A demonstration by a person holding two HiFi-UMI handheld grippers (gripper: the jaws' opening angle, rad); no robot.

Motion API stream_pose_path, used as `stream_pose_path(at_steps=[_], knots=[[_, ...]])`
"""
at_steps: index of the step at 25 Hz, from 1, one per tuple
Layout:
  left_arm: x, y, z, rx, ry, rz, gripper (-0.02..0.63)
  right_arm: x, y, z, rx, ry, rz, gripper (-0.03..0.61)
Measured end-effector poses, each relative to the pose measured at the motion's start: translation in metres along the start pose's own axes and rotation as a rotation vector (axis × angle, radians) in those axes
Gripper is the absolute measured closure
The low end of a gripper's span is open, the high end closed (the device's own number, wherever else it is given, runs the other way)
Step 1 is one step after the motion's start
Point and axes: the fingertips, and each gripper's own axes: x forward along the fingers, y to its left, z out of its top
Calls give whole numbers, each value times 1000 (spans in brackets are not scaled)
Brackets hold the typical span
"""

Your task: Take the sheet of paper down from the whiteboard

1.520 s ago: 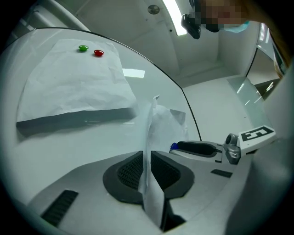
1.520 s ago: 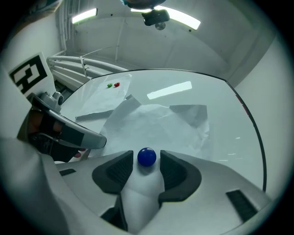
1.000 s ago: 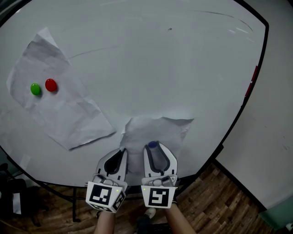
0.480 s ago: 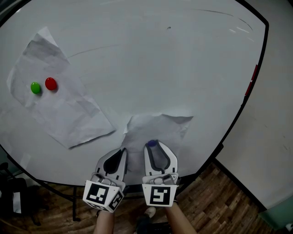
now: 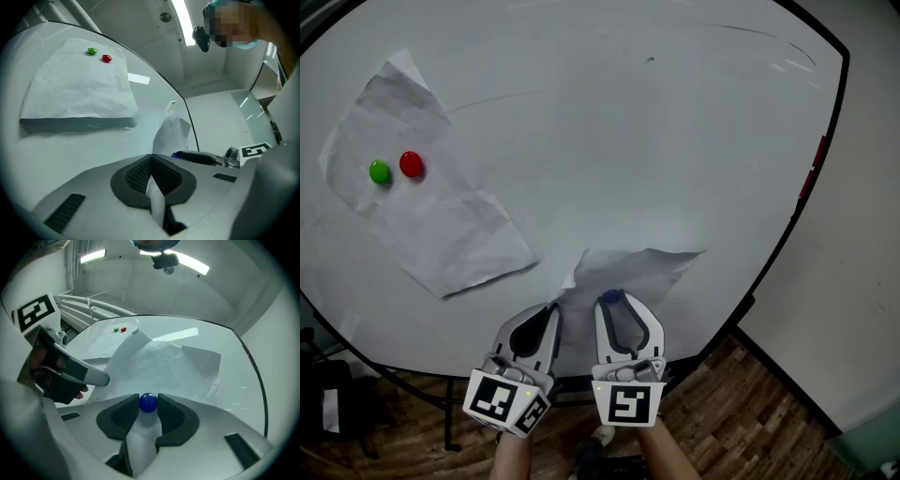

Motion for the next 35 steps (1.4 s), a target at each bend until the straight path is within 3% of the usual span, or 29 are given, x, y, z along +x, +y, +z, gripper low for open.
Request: stream_pose_path(at_steps=[13,17,27,35], knots=[[-25,20,-1,-44,5,66,590,-7,-3,2,50,-26,-22,442],[-35,26,0,-45,6,87,591,-10,-8,4,106,-52,-51,442],[-69,50,7,-86,-16,159,591,-15,-4,1,47,-5,-53,442],[-98,76,15,-112,-39,232,591,-23,-1,0,67,15,-55,442]])
